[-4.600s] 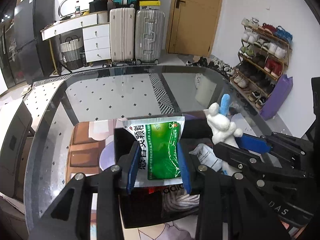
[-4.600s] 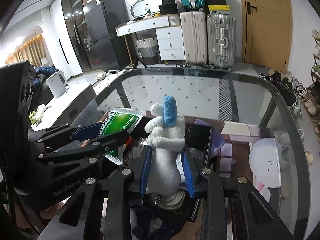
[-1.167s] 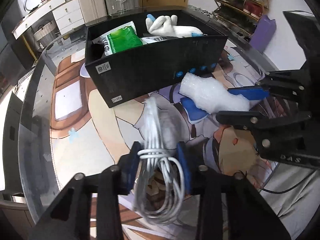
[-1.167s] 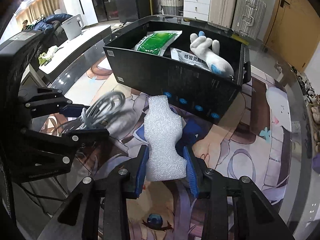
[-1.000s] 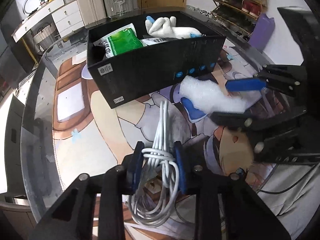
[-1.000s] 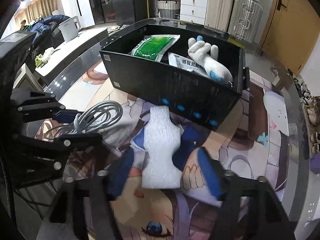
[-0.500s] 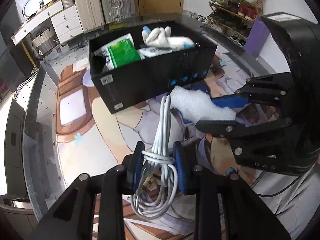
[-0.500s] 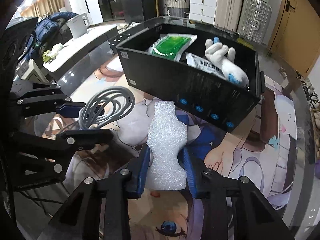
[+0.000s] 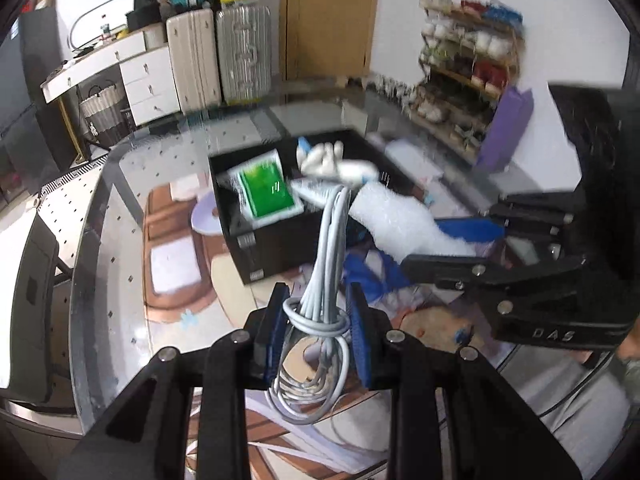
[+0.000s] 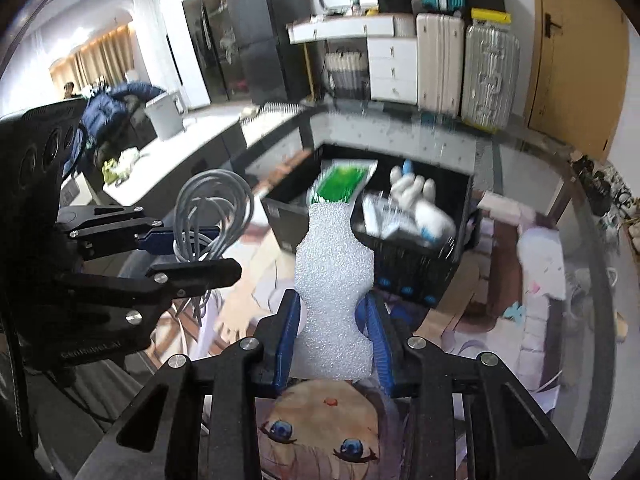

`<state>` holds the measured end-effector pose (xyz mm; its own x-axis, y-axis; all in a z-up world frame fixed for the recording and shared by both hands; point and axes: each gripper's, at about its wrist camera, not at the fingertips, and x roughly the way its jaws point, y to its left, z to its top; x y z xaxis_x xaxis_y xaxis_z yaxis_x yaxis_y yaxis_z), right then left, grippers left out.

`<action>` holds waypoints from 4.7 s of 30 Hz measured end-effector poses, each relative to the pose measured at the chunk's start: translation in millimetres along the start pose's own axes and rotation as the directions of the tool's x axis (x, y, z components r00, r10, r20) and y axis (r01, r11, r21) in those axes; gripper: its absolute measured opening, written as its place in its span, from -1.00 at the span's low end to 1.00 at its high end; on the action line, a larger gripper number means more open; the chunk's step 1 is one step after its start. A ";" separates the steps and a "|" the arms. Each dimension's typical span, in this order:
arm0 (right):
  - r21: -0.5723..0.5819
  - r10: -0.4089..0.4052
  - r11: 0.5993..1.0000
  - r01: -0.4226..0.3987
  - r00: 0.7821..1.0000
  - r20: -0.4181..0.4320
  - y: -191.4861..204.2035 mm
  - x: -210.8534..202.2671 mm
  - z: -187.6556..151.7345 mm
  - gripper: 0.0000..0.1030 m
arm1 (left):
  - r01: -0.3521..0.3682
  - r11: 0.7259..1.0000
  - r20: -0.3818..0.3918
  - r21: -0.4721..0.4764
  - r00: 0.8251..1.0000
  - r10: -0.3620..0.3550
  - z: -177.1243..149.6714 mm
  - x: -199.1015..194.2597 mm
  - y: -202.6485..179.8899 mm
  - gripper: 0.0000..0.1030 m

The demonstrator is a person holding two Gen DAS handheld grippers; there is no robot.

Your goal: Organize soft objects

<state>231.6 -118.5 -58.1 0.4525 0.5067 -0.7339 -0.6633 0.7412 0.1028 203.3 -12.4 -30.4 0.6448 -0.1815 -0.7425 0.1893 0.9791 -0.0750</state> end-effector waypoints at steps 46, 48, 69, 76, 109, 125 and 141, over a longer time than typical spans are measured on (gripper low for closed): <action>0.155 -0.197 0.972 0.174 0.970 0.145 -52.9 38.3 86.8 -0.34 | -0.087 0.981 0.318 -0.175 0.938 0.140 75.3 23.6 42.8 -0.47; 0.159 -0.190 0.973 0.170 0.975 0.117 -55.9 48.6 82.0 -0.34 | -0.082 0.980 0.276 -0.182 0.952 0.131 74.9 38.0 45.3 -0.46; 0.132 -0.149 0.979 0.153 0.988 -0.038 -59.1 93.5 57.5 -0.34 | -0.095 0.977 0.021 -0.190 0.995 0.101 59.9 105.9 44.9 -0.44; 0.101 -0.161 0.981 0.164 0.986 -0.037 -53.2 90.9 55.6 -0.33 | -0.102 0.979 0.016 -0.178 0.994 0.106 59.1 107.9 43.0 -0.41; 0.184 -0.192 0.973 0.140 0.931 0.309 -13.7 -61.8 36.5 0.88 | -0.182 0.964 0.362 -0.195 0.900 0.243 30.4 -46.5 36.8 0.94; 0.260 -0.297 0.946 0.192 0.834 0.465 42.3 -165.4 -90.1 0.99 | -0.158 0.964 0.540 -0.212 0.803 0.251 -80.5 -130.1 -14.2 1.00; 0.297 -0.381 0.920 0.256 0.760 0.527 69.8 -192.2 -140.7 0.99 | -0.132 0.970 0.564 -0.202 0.794 0.226 -133.7 -154.4 -38.3 1.00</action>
<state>14.4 -226.0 -4.4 0.9106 0.3342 -0.2431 -0.3174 0.9423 0.1064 -2.5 -9.5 -1.9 0.9726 0.0251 -0.2310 -0.0515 0.9927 -0.1090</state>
